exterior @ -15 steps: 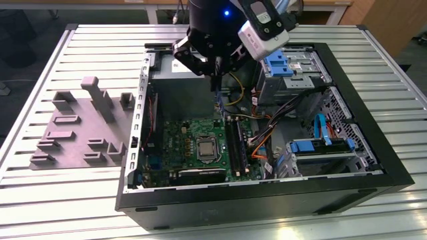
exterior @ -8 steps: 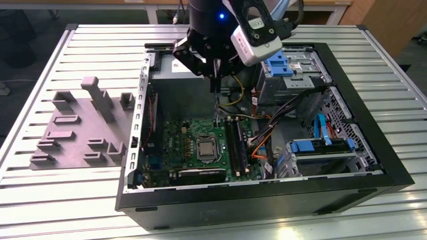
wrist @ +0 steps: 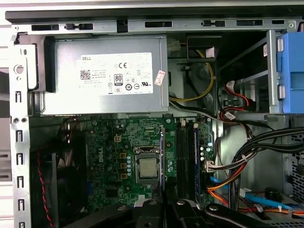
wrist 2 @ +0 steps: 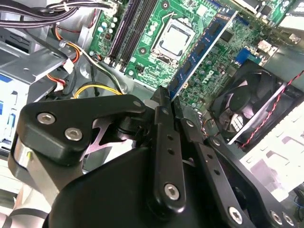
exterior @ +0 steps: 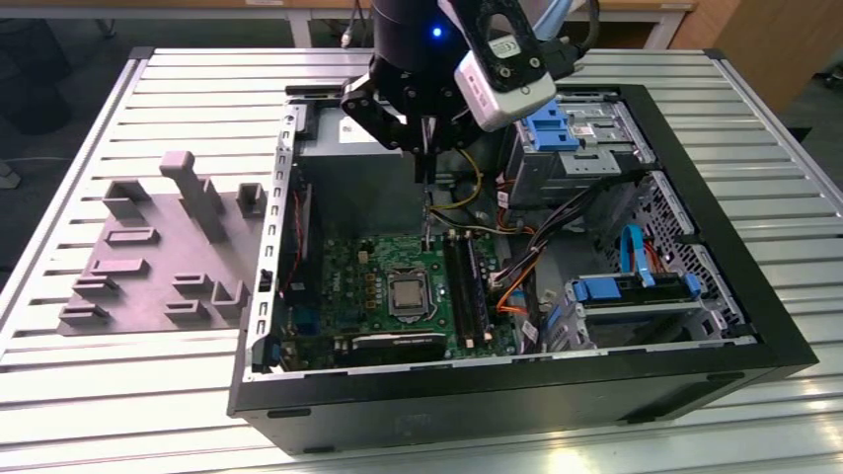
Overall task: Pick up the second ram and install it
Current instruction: 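Insert the second ram into the second slot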
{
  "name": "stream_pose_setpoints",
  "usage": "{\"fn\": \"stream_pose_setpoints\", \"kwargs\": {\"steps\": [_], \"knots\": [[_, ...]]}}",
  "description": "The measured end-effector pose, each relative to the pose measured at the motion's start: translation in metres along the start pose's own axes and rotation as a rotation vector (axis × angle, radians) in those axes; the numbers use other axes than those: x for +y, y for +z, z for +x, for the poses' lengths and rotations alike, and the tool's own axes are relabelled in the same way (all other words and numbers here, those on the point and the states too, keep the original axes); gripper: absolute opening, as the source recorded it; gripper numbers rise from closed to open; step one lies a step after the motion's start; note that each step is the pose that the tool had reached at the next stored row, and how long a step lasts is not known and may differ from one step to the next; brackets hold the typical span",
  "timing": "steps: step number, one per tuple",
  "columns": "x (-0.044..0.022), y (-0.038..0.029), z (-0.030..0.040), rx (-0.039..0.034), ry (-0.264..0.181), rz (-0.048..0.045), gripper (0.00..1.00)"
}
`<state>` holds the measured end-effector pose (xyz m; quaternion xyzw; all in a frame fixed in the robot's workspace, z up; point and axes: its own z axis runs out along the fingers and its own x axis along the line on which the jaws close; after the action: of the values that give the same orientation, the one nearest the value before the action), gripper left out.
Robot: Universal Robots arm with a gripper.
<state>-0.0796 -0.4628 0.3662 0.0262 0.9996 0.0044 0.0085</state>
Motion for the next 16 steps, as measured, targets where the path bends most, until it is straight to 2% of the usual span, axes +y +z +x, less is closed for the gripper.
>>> {"fn": "stream_pose_setpoints", "kwargs": {"steps": [5,8,16], "knots": [[-0.0021,0.0005,-0.0001,0.0000,-0.001,0.0000,0.14],[-0.0028,0.0029,-0.0013,0.0001,-0.010,-0.0002,0.14],[-0.0021,0.0159,-0.0162,0.0001,-0.016,-0.0003,0.14]]}}
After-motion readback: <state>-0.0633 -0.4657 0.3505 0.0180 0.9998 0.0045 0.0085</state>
